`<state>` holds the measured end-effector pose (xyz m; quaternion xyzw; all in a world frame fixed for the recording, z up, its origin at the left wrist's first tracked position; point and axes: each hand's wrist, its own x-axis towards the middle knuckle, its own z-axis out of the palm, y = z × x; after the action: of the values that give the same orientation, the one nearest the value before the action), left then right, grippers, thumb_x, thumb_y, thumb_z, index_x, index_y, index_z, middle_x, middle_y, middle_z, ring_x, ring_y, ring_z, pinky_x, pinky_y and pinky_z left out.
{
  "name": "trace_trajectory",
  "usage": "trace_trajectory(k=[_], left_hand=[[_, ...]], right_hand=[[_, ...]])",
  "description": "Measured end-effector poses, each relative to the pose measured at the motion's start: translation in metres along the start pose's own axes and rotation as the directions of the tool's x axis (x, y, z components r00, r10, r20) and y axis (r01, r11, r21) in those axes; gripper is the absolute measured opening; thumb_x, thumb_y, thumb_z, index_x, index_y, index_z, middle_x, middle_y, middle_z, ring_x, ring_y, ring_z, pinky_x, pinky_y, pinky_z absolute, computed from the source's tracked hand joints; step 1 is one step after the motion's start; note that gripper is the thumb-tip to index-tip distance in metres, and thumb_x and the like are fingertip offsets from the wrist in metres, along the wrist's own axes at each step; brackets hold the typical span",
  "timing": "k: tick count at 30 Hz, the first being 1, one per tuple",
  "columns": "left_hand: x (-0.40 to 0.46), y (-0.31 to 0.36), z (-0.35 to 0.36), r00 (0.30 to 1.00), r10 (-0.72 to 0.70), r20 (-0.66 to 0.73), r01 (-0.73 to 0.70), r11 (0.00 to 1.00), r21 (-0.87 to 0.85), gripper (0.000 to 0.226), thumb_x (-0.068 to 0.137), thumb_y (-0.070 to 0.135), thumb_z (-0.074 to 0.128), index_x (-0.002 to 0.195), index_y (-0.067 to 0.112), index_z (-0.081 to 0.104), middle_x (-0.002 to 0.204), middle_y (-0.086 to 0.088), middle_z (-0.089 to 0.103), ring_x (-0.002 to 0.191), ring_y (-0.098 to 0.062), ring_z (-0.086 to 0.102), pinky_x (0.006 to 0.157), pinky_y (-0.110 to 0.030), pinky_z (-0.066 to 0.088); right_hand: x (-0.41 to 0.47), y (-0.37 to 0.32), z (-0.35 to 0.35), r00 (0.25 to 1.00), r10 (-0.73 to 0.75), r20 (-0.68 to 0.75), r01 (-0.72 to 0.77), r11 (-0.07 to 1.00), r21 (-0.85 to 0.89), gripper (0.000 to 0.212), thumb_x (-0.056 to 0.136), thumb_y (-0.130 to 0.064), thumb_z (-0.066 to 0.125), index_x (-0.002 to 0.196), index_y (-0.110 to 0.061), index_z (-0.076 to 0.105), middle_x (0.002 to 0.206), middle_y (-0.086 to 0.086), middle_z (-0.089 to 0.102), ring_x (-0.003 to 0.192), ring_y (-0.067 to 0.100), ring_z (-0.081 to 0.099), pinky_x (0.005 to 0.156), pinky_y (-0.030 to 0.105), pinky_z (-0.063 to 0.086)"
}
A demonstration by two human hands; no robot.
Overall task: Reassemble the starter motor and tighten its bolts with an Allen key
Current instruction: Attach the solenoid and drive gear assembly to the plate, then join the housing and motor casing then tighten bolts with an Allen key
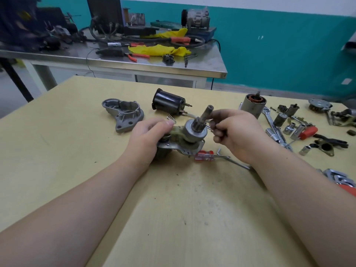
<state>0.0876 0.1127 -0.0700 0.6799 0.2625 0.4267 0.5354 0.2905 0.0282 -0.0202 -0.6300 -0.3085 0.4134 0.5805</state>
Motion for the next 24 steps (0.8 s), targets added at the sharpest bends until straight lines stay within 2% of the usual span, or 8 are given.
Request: trace_trajectory(k=[5,8,10,13,16,19,22,24], left_hand=[[0.000,0.005,0.000,0.998,-0.022,0.061,0.014,0.991,0.134,0.035,0.090,0.039,0.064,0.056,0.032,0.060,0.056,0.015,0.046,0.056,-0.002,0.045,0.054,-0.015,0.033],[-0.001,0.007,-0.001,0.994,-0.025,0.108,0.004,0.981,0.196,0.032,0.087,0.043,0.066,0.060,0.028,0.061,0.060,0.014,0.046,0.060,-0.005,0.045,0.056,-0.016,0.033],[-0.003,0.008,-0.002,0.994,-0.013,0.111,-0.010,0.980,0.201,0.032,0.086,0.044,0.068,0.065,0.021,0.061,0.063,0.012,0.047,0.062,-0.007,0.046,0.057,-0.017,0.034],[-0.008,0.010,-0.005,0.992,0.012,0.127,-0.042,0.970,0.240,0.045,0.079,0.057,0.067,0.072,0.013,0.062,0.068,0.006,0.052,0.067,-0.010,0.050,0.061,-0.021,0.037],[-0.013,0.014,-0.010,0.978,-0.078,0.193,0.031,0.971,0.239,0.056,0.083,0.062,0.065,0.082,0.006,0.064,0.076,-0.002,0.057,0.076,-0.015,0.055,0.071,-0.032,0.038],[0.000,0.017,-0.027,0.995,-0.091,-0.036,0.098,0.946,0.310,0.059,0.088,0.073,0.057,0.089,0.017,0.075,0.086,0.008,0.072,0.089,-0.008,0.065,0.082,-0.036,0.044],[0.036,0.016,-0.059,0.932,0.130,-0.338,0.201,0.592,0.781,0.055,0.086,0.070,0.057,0.118,0.027,0.071,0.125,0.002,0.066,0.128,-0.023,0.052,0.101,-0.046,0.048],[0.060,0.013,-0.077,0.940,0.007,-0.341,0.317,0.352,0.881,0.077,0.082,0.070,0.064,0.145,0.028,0.055,0.151,-0.005,0.049,0.144,-0.034,0.036,0.111,-0.052,0.045]], right_hand=[[-0.022,0.009,-0.005,0.998,-0.068,0.000,0.068,0.998,-0.016,0.051,0.083,0.017,0.034,0.103,-0.001,0.077,0.064,0.010,0.050,0.051,0.016,0.029,0.046,0.027,0.026],[-0.040,0.014,-0.008,0.981,-0.185,0.056,0.193,0.932,-0.306,0.058,0.080,0.007,0.044,0.099,-0.031,0.083,0.064,-0.011,0.066,0.052,0.010,0.052,0.051,0.024,0.041],[-0.051,0.017,-0.008,0.955,-0.260,0.143,0.296,0.847,-0.441,0.054,0.075,-0.008,0.051,0.105,-0.042,0.079,0.086,-0.019,0.076,0.078,0.005,0.071,0.066,0.020,0.056],[-0.061,0.023,-0.004,0.904,-0.370,0.215,0.427,0.805,-0.411,0.029,0.090,-0.020,0.072,0.114,-0.036,0.077,0.096,-0.017,0.077,0.092,-0.003,0.073,0.068,0.012,0.057],[-0.064,0.030,0.000,0.861,-0.485,0.155,0.505,0.775,-0.380,0.018,0.099,-0.017,0.073,0.111,-0.031,0.076,0.097,-0.013,0.078,0.091,-0.004,0.072,0.068,0.008,0.054],[-0.064,0.032,0.001,0.834,-0.525,0.169,0.549,0.759,-0.351,0.020,0.100,-0.014,0.070,0.111,-0.029,0.076,0.106,-0.010,0.076,0.096,-0.006,0.070,0.069,0.006,0.053],[-0.063,0.033,0.001,0.807,-0.550,0.218,0.590,0.721,-0.364,0.020,0.100,-0.015,0.069,0.114,-0.029,0.075,0.110,-0.007,0.074,0.102,-0.006,0.067,0.069,0.004,0.052],[-0.061,0.034,0.003,0.786,-0.572,0.234,0.614,0.684,-0.394,0.019,0.101,-0.016,0.069,0.114,-0.028,0.076,0.109,-0.009,0.074,0.103,-0.004,0.066,0.071,0.004,0.051]])
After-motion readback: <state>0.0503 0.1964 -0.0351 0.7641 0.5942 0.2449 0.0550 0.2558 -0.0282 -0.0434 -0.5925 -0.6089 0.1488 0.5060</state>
